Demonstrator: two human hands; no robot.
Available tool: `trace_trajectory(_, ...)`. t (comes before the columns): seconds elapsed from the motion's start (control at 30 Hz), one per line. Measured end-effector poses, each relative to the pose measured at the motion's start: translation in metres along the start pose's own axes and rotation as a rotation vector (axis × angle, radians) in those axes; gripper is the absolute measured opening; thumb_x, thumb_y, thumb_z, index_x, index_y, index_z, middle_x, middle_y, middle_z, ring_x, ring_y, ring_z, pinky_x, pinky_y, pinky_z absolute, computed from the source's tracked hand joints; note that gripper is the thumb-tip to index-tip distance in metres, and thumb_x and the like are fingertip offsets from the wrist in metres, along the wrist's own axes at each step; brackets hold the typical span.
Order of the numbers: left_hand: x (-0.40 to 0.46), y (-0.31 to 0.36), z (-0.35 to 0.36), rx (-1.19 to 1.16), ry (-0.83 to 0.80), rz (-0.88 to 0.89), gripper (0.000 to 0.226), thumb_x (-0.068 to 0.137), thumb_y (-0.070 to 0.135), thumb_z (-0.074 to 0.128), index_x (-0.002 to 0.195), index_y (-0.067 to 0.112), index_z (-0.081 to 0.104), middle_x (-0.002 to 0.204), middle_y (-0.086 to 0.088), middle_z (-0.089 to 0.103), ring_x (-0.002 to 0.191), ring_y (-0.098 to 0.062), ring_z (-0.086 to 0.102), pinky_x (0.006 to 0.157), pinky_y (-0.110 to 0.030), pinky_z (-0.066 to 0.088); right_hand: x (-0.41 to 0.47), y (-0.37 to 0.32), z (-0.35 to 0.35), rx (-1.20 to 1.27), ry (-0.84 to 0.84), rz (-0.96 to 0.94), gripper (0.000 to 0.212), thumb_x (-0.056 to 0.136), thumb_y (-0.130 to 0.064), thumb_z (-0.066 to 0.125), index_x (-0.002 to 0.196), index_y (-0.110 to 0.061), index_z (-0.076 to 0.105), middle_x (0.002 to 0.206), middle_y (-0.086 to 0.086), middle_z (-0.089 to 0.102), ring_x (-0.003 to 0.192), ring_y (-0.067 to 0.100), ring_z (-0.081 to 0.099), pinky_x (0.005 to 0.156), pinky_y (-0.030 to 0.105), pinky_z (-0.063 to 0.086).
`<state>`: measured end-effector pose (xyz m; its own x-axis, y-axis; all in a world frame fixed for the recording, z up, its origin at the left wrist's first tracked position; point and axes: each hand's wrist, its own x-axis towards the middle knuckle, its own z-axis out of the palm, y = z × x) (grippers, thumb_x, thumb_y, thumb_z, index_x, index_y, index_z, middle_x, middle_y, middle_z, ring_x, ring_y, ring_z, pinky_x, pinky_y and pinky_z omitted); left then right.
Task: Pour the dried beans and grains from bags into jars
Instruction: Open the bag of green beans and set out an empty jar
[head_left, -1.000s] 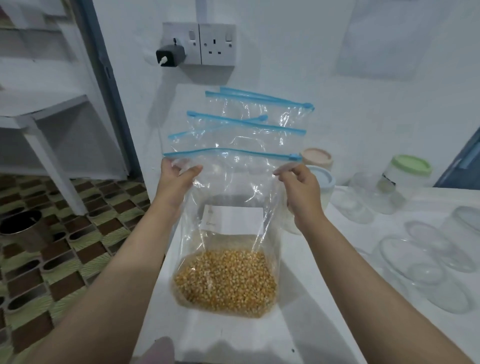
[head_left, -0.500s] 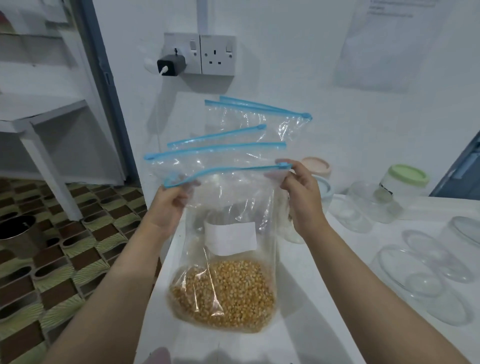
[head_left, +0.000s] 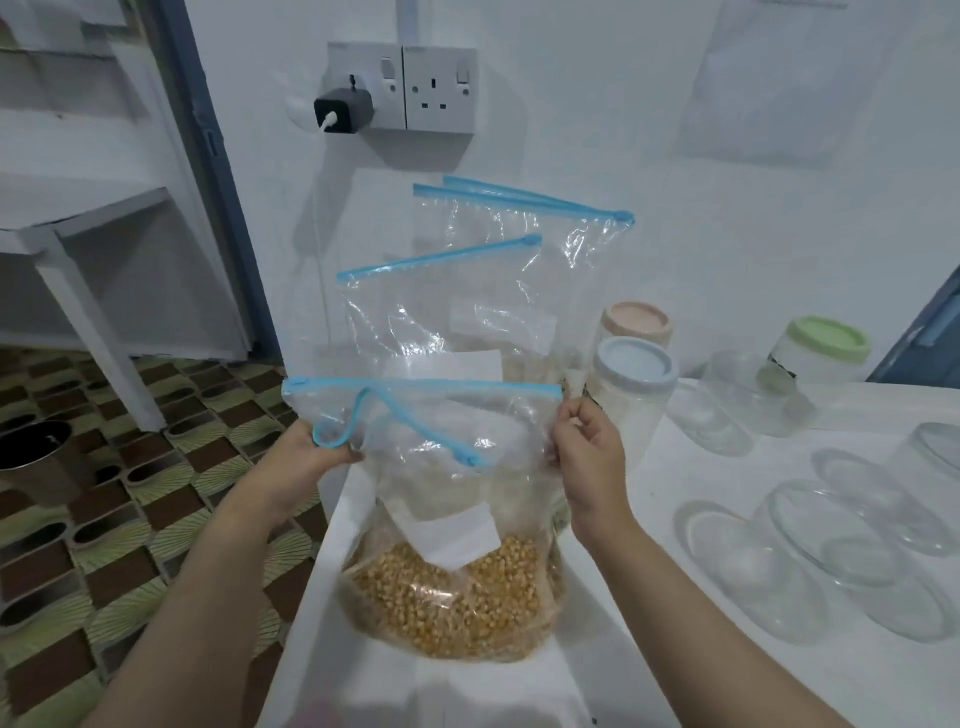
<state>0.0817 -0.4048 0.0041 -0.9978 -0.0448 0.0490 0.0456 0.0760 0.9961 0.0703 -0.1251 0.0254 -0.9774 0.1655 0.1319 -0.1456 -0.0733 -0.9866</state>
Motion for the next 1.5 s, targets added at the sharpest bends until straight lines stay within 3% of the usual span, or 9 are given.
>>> trace_trajectory(0.13, -0.01, -0.01, -0.004, -0.169, -0.14, -0.104, 0.071, 0.045, 0.043, 0.093, 0.108, 0.014, 0.073, 0.111, -0.009, 0.072, 0.111, -0.03, 0.064, 0.105, -0.048, 0.043, -0.005, 0.022, 0.003, -0.198, 0.066, -0.085, 0.02, 0.093, 0.002, 0.043, 0.093, -0.018, 0.044, 0.065, 0.002, 0.04, 0.05, 0.007, 0.037, 0.047, 0.016, 0.034)
trace_trajectory(0.33, -0.011, -0.014, 0.005, -0.301, -0.047, -0.068, 0.103, 0.054, 0.077, 0.078, 0.136, 0.02, 0.052, 0.13, -0.01, 0.064, 0.118, -0.028, 0.062, 0.103, -0.049, 0.045, 0.001, 0.021, 0.002, -0.284, 0.027, -0.229, 0.026, 0.091, 0.0, 0.053, 0.09, -0.026, 0.051, 0.086, -0.005, 0.058, 0.073, 0.007, 0.054, 0.068, 0.03, 0.047)
trace_trajectory(0.57, 0.006, 0.008, -0.001, -0.503, 0.18, -0.017, 0.095, 0.073, 0.071, 0.067, 0.139, 0.005, 0.05, 0.125, -0.017, 0.064, 0.111, -0.029, 0.062, 0.091, -0.046, 0.045, 0.058, -0.015, 0.003, -0.28, 0.149, -0.225, 0.019, 0.094, -0.007, 0.047, 0.098, -0.023, 0.057, 0.092, -0.011, 0.062, 0.082, 0.011, 0.059, 0.085, 0.038, 0.053)
trace_trajectory(0.73, 0.056, 0.045, -0.006, -0.288, 0.466, -0.195, 0.04, 0.094, 0.056, 0.054, 0.111, 0.022, 0.064, 0.114, -0.004, 0.067, 0.105, -0.021, 0.064, 0.091, -0.039, 0.054, 0.099, -0.049, 0.025, -0.49, -0.006, -0.236, 0.024, 0.099, -0.02, 0.051, 0.119, -0.013, 0.062, 0.111, -0.006, 0.061, 0.101, 0.009, 0.057, 0.084, 0.019, 0.04)
trace_trajectory(0.9, 0.098, 0.073, 0.003, 0.156, 0.381, -0.173, 0.011, 0.095, 0.024, 0.054, 0.104, 0.018, 0.055, 0.099, -0.005, 0.052, 0.087, -0.024, 0.05, 0.072, -0.033, 0.045, 0.121, -0.051, 0.047, -0.668, -0.052, -0.13, 0.035, 0.098, -0.022, 0.053, 0.13, -0.008, 0.053, 0.119, 0.009, 0.062, 0.108, 0.024, 0.057, 0.082, 0.022, 0.035)
trace_trajectory(1.0, 0.11, 0.079, 0.012, 0.281, 0.321, -0.243, 0.048, 0.092, 0.015, 0.058, 0.137, 0.01, 0.042, 0.115, -0.006, 0.046, 0.097, -0.026, 0.051, 0.084, -0.035, 0.047, 0.125, -0.053, 0.052, -0.617, -0.019, -0.077, 0.039, 0.093, -0.014, 0.057, 0.127, -0.004, 0.042, 0.102, 0.01, 0.056, 0.089, 0.025, 0.053, 0.071, 0.025, 0.035)
trace_trajectory(1.2, 0.119, 0.081, 0.018, 0.162, 0.222, -0.39, 0.035, 0.085, 0.012, 0.069, 0.115, 0.001, 0.056, 0.103, -0.017, 0.057, 0.075, -0.027, 0.059, 0.063, -0.032, 0.051, 0.131, -0.047, 0.05, -0.545, -0.03, 0.006, 0.016, 0.082, -0.017, 0.065, 0.098, -0.015, 0.062, 0.104, 0.012, 0.071, 0.097, 0.029, 0.069, 0.094, 0.04, 0.052)
trace_trajectory(1.33, 0.124, 0.089, 0.021, 0.137, 0.281, -0.223, 0.003, 0.09, 0.011, 0.065, 0.091, 0.013, 0.063, 0.097, -0.007, 0.058, 0.066, -0.014, 0.05, 0.058, -0.024, 0.036, 0.122, -0.06, 0.043, -0.501, 0.038, -0.129, 0.012, 0.092, -0.013, 0.057, 0.093, -0.018, 0.068, 0.083, 0.004, 0.073, 0.056, -0.01, 0.059, 0.068, 0.014, 0.049)
trace_trajectory(1.5, 0.126, 0.115, 0.022, 0.223, 0.27, 0.037, 0.022, 0.096, 0.014, 0.06, 0.075, 0.02, 0.057, 0.082, 0.005, 0.064, 0.068, -0.005, 0.053, 0.049, -0.011, 0.04, 0.112, -0.078, 0.035, -0.48, 0.1, -0.242, 0.013, 0.094, -0.015, 0.058, 0.092, -0.021, 0.069, 0.074, -0.003, 0.073, 0.067, -0.005, 0.059, 0.068, 0.016, 0.043)
